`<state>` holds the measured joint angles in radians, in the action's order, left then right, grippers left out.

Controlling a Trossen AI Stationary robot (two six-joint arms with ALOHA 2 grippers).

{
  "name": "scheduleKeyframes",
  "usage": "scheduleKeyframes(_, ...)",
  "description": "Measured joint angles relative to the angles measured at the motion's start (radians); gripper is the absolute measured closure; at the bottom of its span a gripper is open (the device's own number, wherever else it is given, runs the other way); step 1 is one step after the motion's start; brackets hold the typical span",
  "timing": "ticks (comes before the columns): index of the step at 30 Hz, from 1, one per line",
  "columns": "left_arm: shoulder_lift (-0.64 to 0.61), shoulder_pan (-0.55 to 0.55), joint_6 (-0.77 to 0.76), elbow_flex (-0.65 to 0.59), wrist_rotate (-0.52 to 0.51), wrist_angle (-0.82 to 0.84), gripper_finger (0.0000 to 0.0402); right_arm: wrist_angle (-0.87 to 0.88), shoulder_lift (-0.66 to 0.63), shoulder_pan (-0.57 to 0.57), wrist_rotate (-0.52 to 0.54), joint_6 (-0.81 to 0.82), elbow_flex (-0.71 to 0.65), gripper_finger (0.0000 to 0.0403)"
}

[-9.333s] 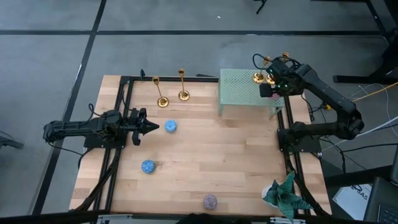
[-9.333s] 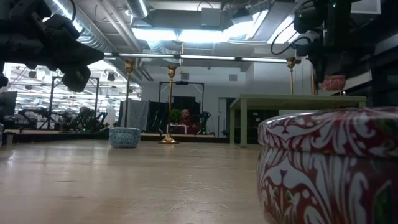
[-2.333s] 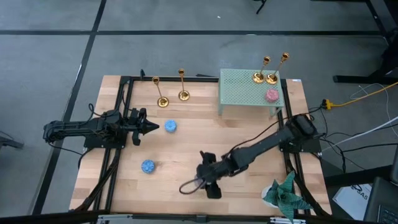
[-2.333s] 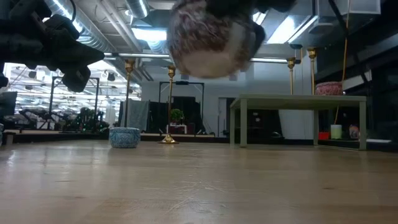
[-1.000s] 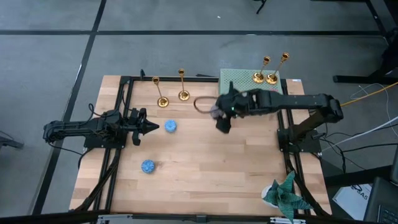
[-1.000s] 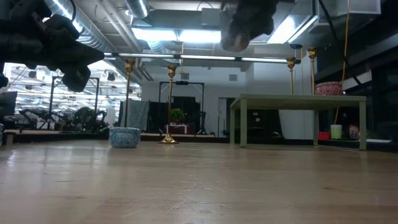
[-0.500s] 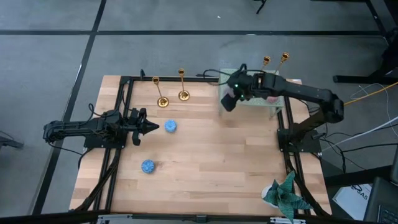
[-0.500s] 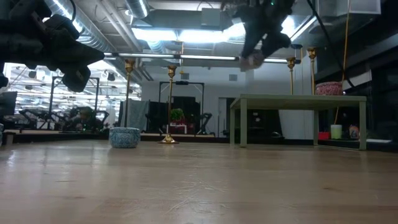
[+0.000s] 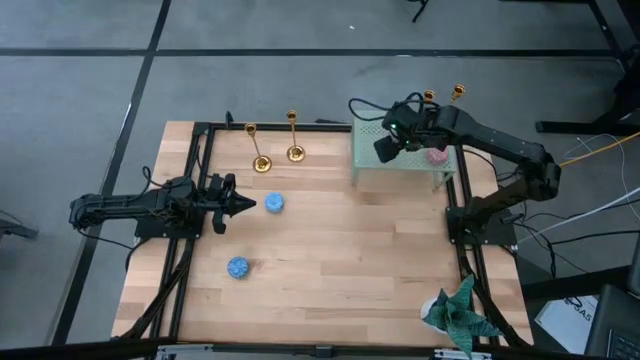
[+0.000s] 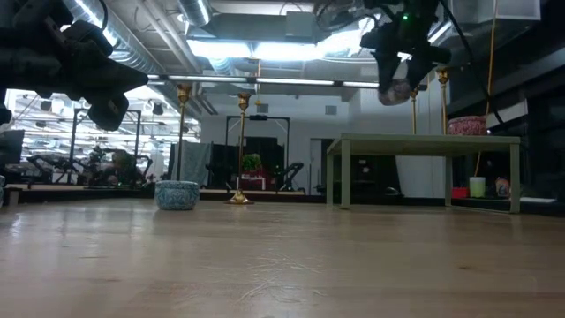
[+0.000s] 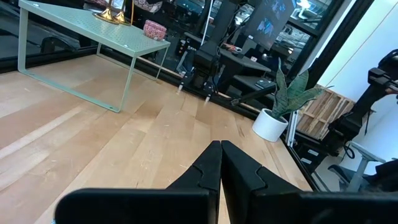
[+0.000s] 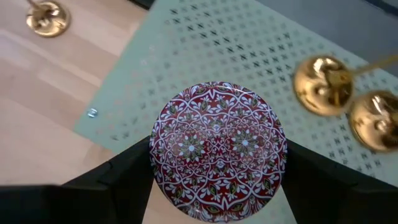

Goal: Pick & Place candle stick holders
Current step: Put the red scented candle on the shelf

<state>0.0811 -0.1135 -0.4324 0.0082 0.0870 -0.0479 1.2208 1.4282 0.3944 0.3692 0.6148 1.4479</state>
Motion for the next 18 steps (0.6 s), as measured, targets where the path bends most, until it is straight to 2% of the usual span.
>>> scheduleKeyframes(10, 0.0, 0.0, 0.0, 0.0, 0.0, 0.0, 0.0396, -0.042, -0.12, 0.01, 0.03, 0.13, -0.188, 0.0103)
scheduleKeyframes(18, 0.0, 0.0, 0.0, 0.0, 0.0, 0.0, 0.0396, -0.059, -0.155, 0.08, 0.031, 0.098, -0.285, 0.01)
